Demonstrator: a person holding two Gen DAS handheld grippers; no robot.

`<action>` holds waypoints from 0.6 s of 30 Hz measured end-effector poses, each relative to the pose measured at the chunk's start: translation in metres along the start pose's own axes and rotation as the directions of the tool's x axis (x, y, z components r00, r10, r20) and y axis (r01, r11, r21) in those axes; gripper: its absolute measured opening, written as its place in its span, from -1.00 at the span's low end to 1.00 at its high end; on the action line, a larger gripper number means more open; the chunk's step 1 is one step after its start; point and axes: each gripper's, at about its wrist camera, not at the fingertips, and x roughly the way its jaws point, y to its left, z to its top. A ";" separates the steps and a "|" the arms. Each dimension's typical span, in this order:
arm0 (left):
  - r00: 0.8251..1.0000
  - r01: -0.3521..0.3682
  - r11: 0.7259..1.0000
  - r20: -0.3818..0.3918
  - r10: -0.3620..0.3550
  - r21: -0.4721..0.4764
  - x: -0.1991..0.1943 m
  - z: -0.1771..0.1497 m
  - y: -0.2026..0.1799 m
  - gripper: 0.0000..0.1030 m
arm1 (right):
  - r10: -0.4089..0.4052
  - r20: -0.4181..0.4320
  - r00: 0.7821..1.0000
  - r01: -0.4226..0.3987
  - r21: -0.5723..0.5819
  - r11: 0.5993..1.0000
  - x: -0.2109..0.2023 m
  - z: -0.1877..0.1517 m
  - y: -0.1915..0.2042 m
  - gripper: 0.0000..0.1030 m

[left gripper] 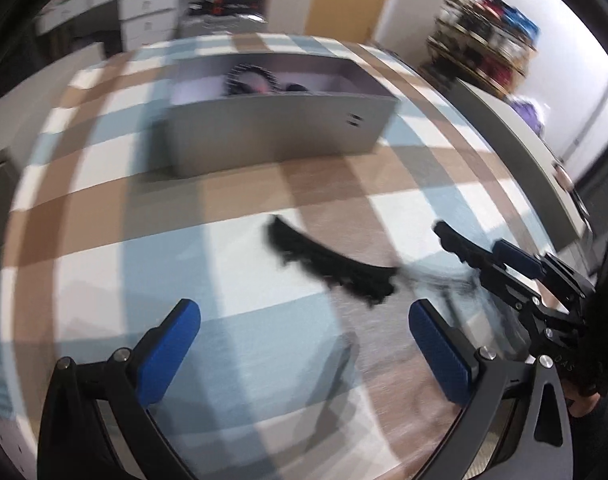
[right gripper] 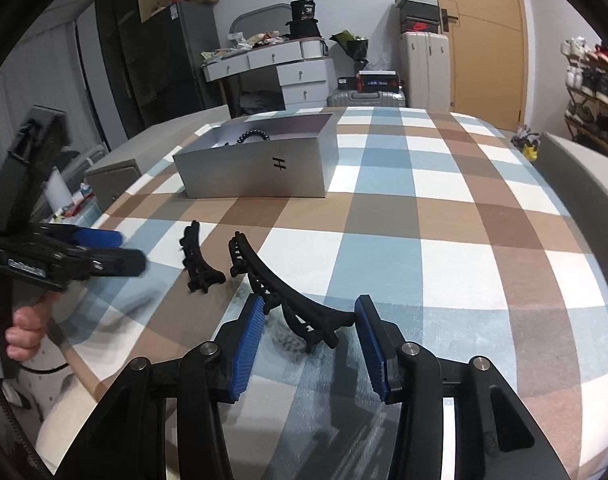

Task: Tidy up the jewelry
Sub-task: 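Grasp a black hair comb with the left gripper and lift it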

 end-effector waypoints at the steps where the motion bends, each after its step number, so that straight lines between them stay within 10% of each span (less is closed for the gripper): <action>1: 1.000 -0.001 1.000 -0.007 0.001 0.010 0.003 0.002 -0.003 0.97 | 0.011 0.004 1.000 -0.011 0.021 1.000 -0.002 0.000 -0.003 -0.12; 18: 0.996 -0.085 0.987 -0.010 0.087 0.136 0.029 0.017 -0.026 0.77 | 0.011 0.020 1.000 -0.012 0.065 0.998 -0.009 -0.004 -0.021 -0.12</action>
